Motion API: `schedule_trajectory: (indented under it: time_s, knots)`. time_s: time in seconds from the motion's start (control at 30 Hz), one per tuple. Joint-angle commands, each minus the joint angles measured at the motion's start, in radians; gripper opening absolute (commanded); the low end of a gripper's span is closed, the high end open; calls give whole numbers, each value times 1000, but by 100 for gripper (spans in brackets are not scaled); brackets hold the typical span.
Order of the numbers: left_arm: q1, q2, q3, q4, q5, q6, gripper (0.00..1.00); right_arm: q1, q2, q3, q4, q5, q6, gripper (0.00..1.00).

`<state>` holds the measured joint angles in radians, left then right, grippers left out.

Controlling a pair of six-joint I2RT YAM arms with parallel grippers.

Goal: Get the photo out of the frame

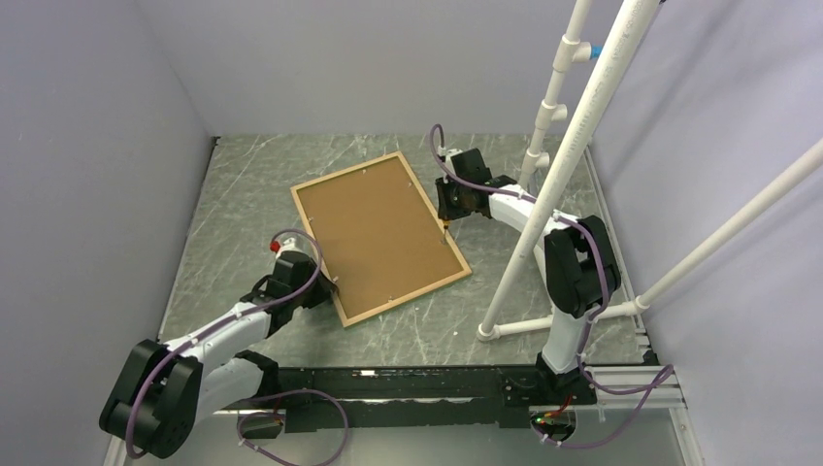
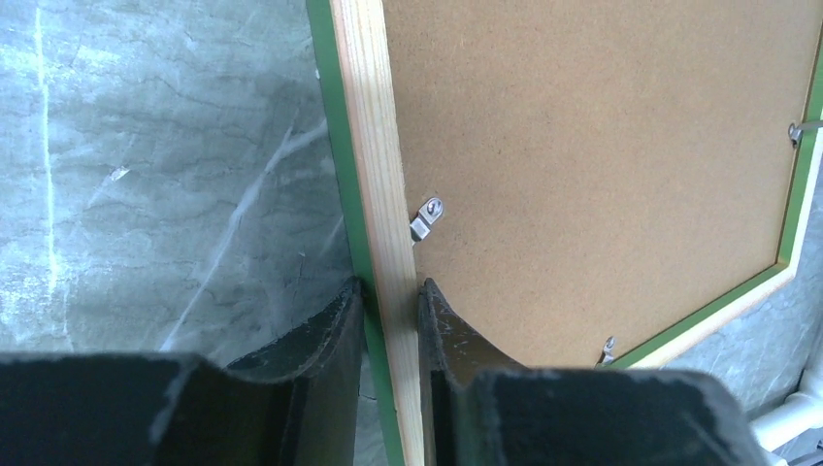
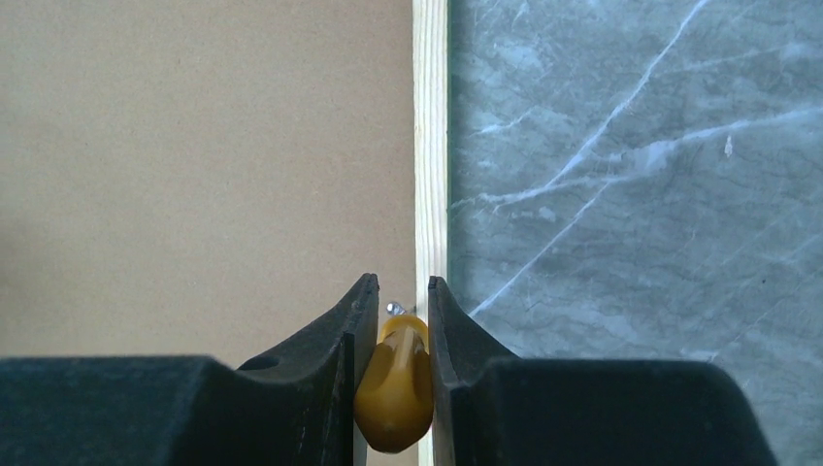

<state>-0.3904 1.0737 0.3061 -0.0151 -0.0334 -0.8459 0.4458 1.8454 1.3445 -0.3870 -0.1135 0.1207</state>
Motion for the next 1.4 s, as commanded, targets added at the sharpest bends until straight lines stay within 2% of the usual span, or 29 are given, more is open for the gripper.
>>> schedule_trajectory:
  time_s: [0.0, 0.23, 0.4, 0.43, 0.57, 0.67, 0.73, 0.8, 0.97, 1.1, 1.27, 1.37]
  knots:
    - [-2, -1, -56, -17, -50, -14, 14, 25, -24, -66, -203, -176, 115, 0]
    - [-3, -54, -79, -31, -71, -22, 12, 17, -55, -84, -198, -315, 202, 0]
    - [-4, -69, -88, -27, -63, -24, 13, 1, -132, -89, -134, -245, 158, 0]
    - [-4, -68, -87, -29, -58, -23, 16, -19, -135, -88, -102, -258, 141, 0]
    - [-4, -74, -81, -35, -26, -10, 38, -55, -119, -55, -18, -281, 77, 0]
    - [-5, -85, -72, -53, -15, 2, 53, -55, -105, -43, 37, -216, 14, 0]
    - [-7, -89, -62, -71, -22, 11, 58, -55, -93, -24, 45, -169, -28, 0]
    - [-16, -87, -55, -82, -33, 19, 60, -52, -74, -3, 43, -149, -62, 0]
    - [-45, -38, -43, -67, -62, 33, 56, -52, -71, -3, 51, -118, -173, 0]
    - [-53, 17, -25, -78, -94, 29, 41, -52, -78, -25, 67, -120, -264, 0]
    - [-53, 30, -11, -90, -112, 38, 33, -50, -88, -75, 128, -193, -314, 0]
    - [-53, 26, -12, -89, -115, 37, 24, -48, -79, -81, 135, -213, -328, 0]
